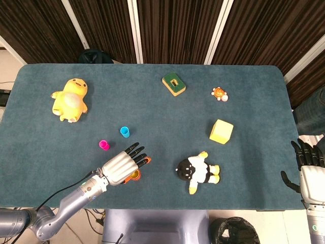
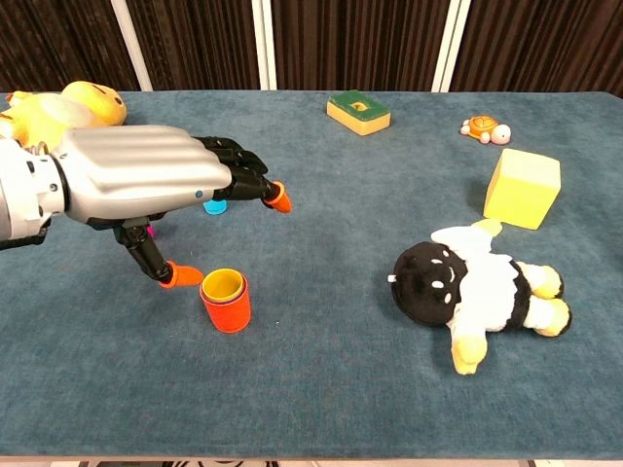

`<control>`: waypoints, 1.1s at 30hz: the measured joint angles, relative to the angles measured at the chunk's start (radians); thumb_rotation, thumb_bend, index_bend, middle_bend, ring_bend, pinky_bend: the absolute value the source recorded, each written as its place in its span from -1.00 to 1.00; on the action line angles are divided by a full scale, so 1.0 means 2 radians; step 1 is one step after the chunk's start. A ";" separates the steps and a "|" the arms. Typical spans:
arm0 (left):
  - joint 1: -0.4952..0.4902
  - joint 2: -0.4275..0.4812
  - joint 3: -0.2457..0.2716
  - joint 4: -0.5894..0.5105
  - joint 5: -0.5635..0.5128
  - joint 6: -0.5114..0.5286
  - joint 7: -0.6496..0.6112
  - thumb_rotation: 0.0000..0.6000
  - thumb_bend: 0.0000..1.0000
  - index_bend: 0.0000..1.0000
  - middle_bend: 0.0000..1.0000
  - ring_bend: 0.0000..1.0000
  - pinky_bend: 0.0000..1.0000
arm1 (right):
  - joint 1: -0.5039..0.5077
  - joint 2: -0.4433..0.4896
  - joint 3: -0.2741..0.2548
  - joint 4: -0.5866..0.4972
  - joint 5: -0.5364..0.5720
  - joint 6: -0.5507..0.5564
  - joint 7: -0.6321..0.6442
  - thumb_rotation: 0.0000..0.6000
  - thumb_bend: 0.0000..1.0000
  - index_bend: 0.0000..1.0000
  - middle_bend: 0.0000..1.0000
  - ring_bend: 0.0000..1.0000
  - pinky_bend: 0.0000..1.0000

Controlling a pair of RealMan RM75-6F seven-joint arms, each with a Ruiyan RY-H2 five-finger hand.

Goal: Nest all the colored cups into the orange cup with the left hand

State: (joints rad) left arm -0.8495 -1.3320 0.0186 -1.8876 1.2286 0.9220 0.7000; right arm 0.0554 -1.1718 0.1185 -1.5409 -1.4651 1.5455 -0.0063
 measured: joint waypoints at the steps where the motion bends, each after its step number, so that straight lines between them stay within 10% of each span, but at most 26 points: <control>1: 0.000 0.000 -0.003 0.000 -0.005 0.002 0.001 1.00 -0.53 -0.71 -0.69 -1.00 -0.96 | 0.000 0.000 0.000 0.000 0.000 0.000 0.000 1.00 -0.25 -0.86 -0.91 -0.86 -0.93; 19: -0.026 -0.036 -0.084 0.132 -0.113 -0.001 -0.032 1.00 -0.53 -0.59 -0.66 -1.00 -0.91 | 0.003 -0.004 -0.001 0.002 0.002 -0.006 -0.006 1.00 -0.25 -0.86 -0.91 -0.86 -0.93; 33: -0.048 -0.085 -0.093 0.220 -0.185 -0.016 -0.019 1.00 -0.53 -0.50 -0.62 -1.00 -0.90 | 0.000 0.000 0.001 -0.001 0.002 0.000 0.001 1.00 -0.25 -0.86 -0.91 -0.86 -0.93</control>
State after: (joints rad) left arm -0.9450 -1.5022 -0.1677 -1.4483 0.8592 0.8900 0.6628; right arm 0.0553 -1.1725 0.1212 -1.5421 -1.4608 1.5456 -0.0046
